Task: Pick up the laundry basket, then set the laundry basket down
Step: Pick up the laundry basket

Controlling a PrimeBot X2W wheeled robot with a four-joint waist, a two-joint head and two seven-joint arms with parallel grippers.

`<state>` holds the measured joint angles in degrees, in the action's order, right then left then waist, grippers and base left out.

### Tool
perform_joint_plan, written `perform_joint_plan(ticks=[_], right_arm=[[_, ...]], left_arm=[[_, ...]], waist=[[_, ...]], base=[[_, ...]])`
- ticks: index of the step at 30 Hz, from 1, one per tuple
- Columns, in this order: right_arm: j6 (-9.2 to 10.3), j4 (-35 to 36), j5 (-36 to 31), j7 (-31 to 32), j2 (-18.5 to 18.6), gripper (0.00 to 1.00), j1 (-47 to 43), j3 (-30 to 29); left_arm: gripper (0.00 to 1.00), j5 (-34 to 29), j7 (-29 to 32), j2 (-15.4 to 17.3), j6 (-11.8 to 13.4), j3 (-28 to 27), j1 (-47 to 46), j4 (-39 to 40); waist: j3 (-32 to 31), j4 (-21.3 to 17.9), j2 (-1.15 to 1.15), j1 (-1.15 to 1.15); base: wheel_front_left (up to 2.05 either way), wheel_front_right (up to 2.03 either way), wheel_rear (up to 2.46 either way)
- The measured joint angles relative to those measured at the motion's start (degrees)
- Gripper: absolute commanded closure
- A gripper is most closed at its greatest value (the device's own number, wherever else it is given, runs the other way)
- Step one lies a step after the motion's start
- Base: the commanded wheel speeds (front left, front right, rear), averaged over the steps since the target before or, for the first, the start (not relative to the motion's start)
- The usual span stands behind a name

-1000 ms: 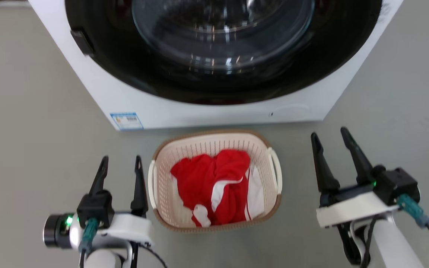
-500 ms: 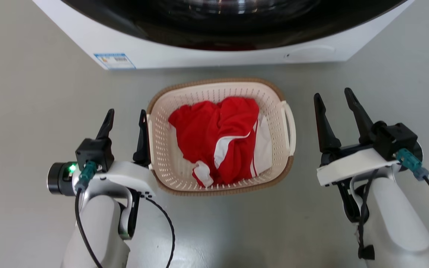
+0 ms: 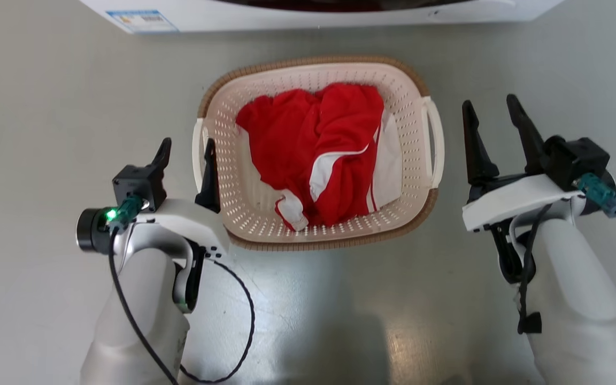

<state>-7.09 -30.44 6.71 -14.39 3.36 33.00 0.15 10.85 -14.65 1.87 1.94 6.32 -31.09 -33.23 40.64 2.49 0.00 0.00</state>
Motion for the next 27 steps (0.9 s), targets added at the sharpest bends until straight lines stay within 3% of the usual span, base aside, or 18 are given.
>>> perform_joint_plan(ticks=[10,27], right_arm=[[0.0,-2.79,0.03,0.0,0.15,0.0,3.72,0.66],[-0.03,-8.36,0.45,0.0,0.36,0.0,7.31,3.59]], left_arm=[[0.0,2.52,0.01,-0.09,0.09,1.71,-5.19,-7.33],[0.0,3.49,0.0,-0.21,1.11,1.92,-8.29,-12.84]], waist=[[5.46,0.57,0.0,0.0],[9.81,0.9,0.0,0.0]], base=[[0.0,0.0,0.0],[0.0,0.0,0.0]])
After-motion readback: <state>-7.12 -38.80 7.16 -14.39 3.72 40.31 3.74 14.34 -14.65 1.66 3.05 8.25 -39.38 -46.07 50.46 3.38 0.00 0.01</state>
